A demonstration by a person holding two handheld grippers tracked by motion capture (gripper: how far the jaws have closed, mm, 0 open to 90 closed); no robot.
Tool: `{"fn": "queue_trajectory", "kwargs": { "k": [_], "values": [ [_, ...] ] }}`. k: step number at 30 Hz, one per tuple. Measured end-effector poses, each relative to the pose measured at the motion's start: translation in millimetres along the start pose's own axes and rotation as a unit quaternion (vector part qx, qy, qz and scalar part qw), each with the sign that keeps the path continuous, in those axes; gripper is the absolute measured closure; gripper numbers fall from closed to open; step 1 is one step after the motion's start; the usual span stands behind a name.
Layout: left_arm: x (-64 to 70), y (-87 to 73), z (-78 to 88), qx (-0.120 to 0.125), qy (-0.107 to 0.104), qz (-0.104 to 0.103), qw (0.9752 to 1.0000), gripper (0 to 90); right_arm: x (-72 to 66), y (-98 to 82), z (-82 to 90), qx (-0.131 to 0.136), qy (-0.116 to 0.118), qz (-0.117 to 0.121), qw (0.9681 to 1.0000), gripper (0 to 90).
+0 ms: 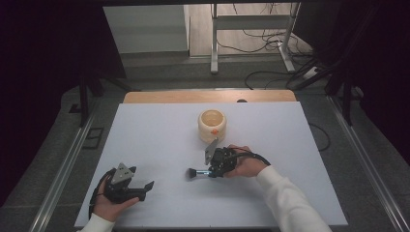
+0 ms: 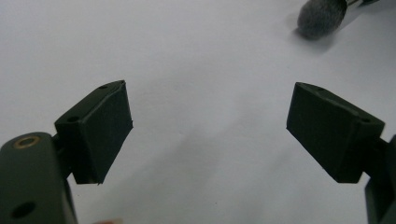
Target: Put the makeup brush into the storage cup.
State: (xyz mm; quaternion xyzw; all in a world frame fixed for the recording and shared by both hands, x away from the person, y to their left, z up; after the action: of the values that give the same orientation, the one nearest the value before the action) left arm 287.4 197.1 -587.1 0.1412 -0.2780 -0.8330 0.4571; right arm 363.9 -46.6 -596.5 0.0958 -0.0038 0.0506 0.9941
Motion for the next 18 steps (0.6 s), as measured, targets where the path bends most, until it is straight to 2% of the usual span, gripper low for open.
{"fn": "queue_trajectory", "kwargs": {
  "k": [5, 10, 13, 14, 18],
  "values": [
    [-0.3, 0.2, 0.2, 0.001, 0.001, 0.001, 1.0000, 14.6, 2.9, 5.0, 17.2, 0.040, -0.014, -0.018, 0.9989, 74.2],
    [1.3, 1.2, 1.2, 0.003, -0.004, 0.001, 1.0000, 14.6, 2.1, 9.3, 34.4, 0.078, -0.023, -0.033, 0.9961, 74.2],
    [1.4, 1.4, 1.2, 0.004, -0.005, 0.002, 1.0000, 14.6, 2.3, 9.5, 41.3, 0.094, -0.033, -0.040, 0.9942, 74.3],
    [1.4, 1.4, 1.0, 0.003, -0.005, 0.002, 1.0000, 14.6, 1.3, 10.3, 43.1, 0.105, -0.028, -0.044, 0.9931, 74.3],
    [1.0, 1.2, 0.3, 0.003, -0.003, 0.002, 1.0000, 14.6, 3.4, 9.3, 51.1, 0.128, -0.034, -0.063, 0.9891, 74.2]
  ]
}}
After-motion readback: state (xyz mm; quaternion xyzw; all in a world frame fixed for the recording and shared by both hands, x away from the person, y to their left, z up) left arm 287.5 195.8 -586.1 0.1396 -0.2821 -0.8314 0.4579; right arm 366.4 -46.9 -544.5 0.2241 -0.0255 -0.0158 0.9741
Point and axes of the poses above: each handheld gripper's, and its own axes: z roughly backward along the jaws, y roughly out of its top, x roughly to its right, the point moved 10 cm from there along -z, roughly forward along the jaws, and after that the axes turned 12 degrees about -x, right-handed, at the moved point
